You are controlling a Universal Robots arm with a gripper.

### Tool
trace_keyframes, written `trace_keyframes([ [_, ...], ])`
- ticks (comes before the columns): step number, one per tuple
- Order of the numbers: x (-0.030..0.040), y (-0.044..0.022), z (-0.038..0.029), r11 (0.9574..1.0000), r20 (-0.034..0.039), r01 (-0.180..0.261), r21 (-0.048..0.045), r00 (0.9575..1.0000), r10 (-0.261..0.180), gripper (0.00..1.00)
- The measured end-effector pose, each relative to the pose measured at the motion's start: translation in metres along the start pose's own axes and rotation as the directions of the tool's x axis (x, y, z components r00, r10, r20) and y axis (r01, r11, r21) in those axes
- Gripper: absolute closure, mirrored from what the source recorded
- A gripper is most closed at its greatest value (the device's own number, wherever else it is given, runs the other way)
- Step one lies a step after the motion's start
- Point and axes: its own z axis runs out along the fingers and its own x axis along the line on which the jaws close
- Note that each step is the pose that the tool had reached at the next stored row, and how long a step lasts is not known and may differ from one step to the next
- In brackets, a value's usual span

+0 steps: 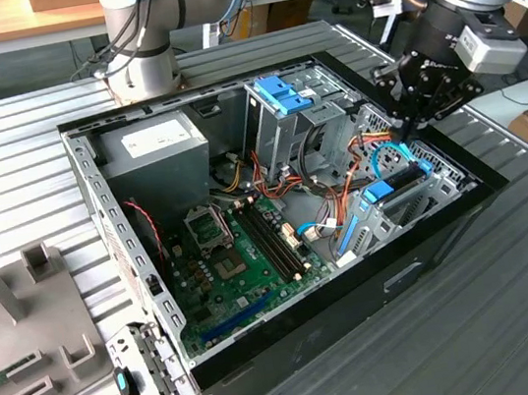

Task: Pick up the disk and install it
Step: 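Insert the disk into the insertion slot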

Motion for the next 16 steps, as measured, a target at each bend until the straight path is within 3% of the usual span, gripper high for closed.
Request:
trace_keyframes([
  [5, -0.0029, 0.0020, 0.0008, 0.9999, -0.0004, -0.011, -0.0005, 0.9999, 0.011, 0.84],
  [7, -0.0030, 0.0020, 0.0013, 0.9989, -0.0016, -0.047, -0.0022, 0.9989, 0.047, 0.84],
  [9, -0.0030, 0.0020, 0.0016, 0.9946, -0.0046, -0.104, -0.0059, 0.9946, 0.104, 0.84],
  [13, -0.0030, 0.0020, 0.0016, 0.9880, -0.0062, -0.154, -0.0076, 0.9880, 0.154, 0.84],
  [16, -0.0030, 0.0020, 0.0016, 0.9770, -0.0111, -0.213, -0.0125, 0.9771, 0.213, 0.84],
])
